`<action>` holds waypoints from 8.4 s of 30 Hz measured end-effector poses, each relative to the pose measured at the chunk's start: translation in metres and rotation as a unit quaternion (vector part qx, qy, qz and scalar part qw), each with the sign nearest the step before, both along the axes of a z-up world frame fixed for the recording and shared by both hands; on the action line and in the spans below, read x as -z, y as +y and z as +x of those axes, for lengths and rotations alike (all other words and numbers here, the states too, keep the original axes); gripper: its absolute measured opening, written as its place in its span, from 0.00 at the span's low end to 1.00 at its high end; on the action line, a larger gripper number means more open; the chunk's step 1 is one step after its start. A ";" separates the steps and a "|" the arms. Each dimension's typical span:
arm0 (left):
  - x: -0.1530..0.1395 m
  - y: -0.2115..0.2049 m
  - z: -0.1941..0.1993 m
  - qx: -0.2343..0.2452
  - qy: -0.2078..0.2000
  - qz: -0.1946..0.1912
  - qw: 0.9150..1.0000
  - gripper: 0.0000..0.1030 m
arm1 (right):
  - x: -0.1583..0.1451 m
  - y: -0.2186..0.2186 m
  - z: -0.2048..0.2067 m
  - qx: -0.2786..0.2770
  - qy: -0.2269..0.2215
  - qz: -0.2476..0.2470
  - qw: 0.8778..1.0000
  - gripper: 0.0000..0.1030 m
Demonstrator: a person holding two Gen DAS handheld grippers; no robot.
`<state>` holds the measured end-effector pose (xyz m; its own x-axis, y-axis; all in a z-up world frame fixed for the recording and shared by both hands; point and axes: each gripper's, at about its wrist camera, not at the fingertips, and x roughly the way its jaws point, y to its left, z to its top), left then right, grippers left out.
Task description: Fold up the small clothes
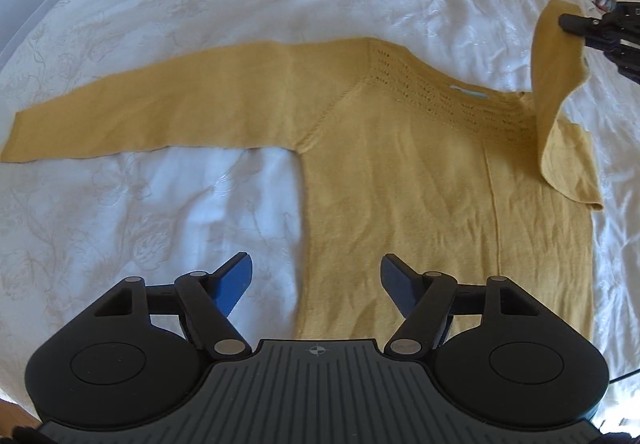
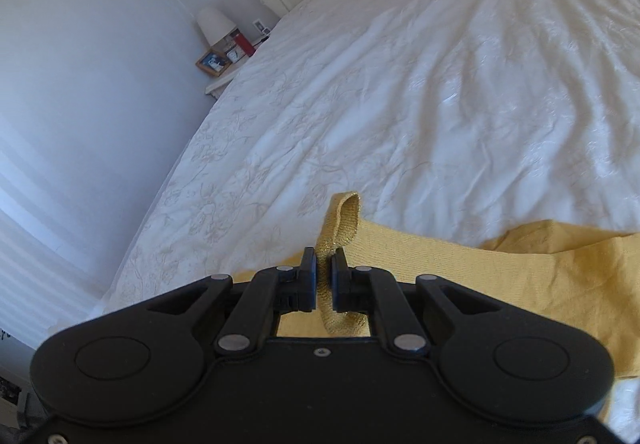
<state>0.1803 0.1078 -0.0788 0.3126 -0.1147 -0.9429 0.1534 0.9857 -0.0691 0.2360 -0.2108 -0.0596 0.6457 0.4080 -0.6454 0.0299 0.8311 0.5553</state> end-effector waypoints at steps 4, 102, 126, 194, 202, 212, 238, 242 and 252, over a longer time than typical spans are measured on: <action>0.002 0.025 0.006 -0.012 0.004 0.007 1.000 0.68 | 0.038 0.061 0.013 -0.030 0.034 -0.015 0.999 0.13; 0.061 0.067 0.036 -0.047 -0.068 0.039 0.996 0.80 | 0.063 0.019 -0.143 0.065 0.094 -0.152 0.982 1.00; 0.050 0.313 0.142 -0.157 -0.069 0.075 0.982 0.80 | 0.023 0.153 -0.081 -0.005 0.041 -0.133 0.990 1.00; 0.003 -0.215 0.070 0.198 -0.127 -0.160 0.959 0.33 | 0.056 -0.057 -0.160 0.071 0.075 -0.109 0.989 0.99; 0.025 -0.147 0.052 0.161 -0.124 -0.059 0.977 0.34 | 0.063 -0.045 -0.123 0.071 0.065 -0.116 0.989 0.99; 0.070 -0.048 0.062 0.030 -0.053 -0.002 0.998 0.34 | 0.089 -0.051 -0.058 0.072 0.101 -0.117 0.985 0.62; 0.118 -0.044 0.086 -0.020 -0.022 -0.022 0.999 0.41 | 0.124 -0.062 -0.023 0.055 0.135 -0.084 0.986 0.14; 0.117 -0.044 0.085 -0.018 -0.024 -0.021 0.999 0.41 | 0.082 -0.055 -0.026 0.017 0.082 -0.055 0.995 0.13; 0.118 -0.045 0.084 -0.022 -0.027 -0.023 0.999 0.42 | 0.072 -0.098 -0.033 0.058 0.090 -0.138 0.985 0.13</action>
